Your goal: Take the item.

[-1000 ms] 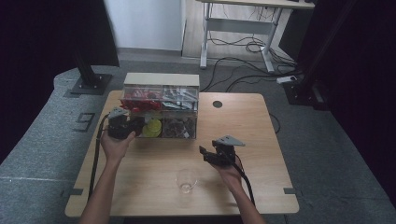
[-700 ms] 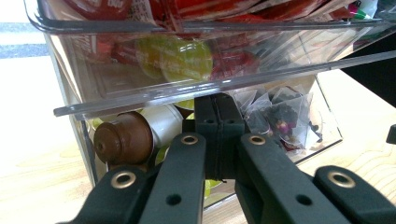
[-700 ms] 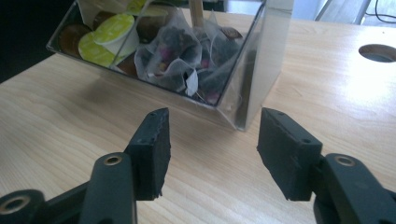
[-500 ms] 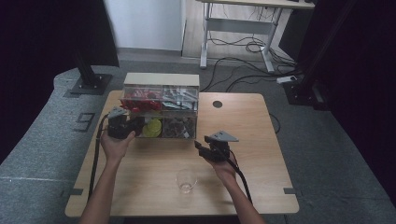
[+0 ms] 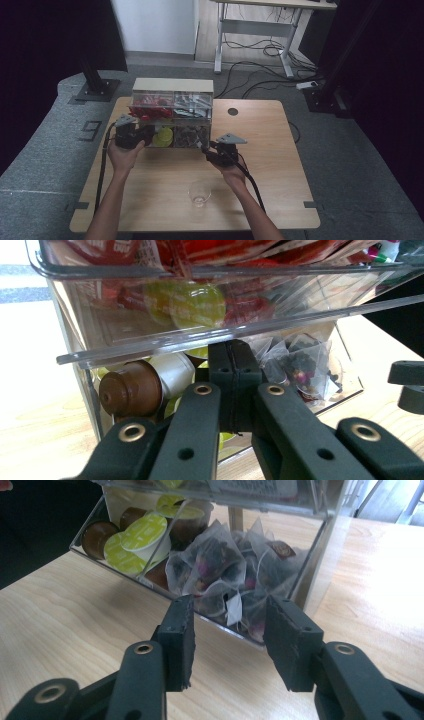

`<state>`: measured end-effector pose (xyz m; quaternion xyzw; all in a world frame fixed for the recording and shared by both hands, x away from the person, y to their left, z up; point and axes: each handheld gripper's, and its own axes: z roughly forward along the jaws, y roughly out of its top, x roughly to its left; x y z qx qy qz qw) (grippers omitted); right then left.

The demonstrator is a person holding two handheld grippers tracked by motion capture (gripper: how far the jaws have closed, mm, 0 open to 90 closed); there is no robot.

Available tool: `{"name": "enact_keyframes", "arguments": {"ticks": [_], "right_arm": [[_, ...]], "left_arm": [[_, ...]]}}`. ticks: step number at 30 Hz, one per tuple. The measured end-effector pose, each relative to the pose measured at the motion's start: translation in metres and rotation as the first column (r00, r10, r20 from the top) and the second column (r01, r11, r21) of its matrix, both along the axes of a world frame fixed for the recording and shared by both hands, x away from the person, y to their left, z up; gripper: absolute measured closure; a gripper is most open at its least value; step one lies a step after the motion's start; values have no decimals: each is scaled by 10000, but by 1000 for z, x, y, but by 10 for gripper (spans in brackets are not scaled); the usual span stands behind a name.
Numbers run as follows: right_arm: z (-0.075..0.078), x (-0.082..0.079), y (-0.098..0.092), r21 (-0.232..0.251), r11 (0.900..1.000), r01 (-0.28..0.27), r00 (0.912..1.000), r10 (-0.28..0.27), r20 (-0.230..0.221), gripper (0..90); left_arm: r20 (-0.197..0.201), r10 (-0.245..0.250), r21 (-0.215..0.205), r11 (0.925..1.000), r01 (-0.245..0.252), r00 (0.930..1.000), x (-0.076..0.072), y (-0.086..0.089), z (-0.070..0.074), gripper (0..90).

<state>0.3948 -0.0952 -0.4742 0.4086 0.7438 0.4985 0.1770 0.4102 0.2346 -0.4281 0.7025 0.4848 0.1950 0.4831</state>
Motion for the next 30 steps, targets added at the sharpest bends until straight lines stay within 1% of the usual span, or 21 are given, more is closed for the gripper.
{"name": "enact_keyframes", "arguments": {"ticks": [4, 15, 19, 24, 30], "right_arm": [[1, 5, 4, -84, 9999, -75, 10000, 75, 33, 567], [1, 18, 13, 165, 9998, 69, 10000, -70, 67, 585], [0, 22, 17, 187, 9998, 76, 10000, -77, 59, 589], [-1, 26, 19, 127, 9999, 64, 10000, -64, 13, 593], [1, 31, 19, 180, 9998, 99, 10000, -99, 5, 597]], "left_arm": [[-6, -6, 3, 10000, 6, 10000, 0, 0, 0, 900], [-10, -25, 1, 10000, 25, 10000, 0, -1, -1, 900], [-11, -24, 5, 10000, 24, 10000, 0, 0, -1, 900], [-6, -23, -16, 10000, 23, 10000, 0, 0, 0, 900], [4, -23, -29, 10000, 23, 10000, 0, 0, 0, 900]]}}
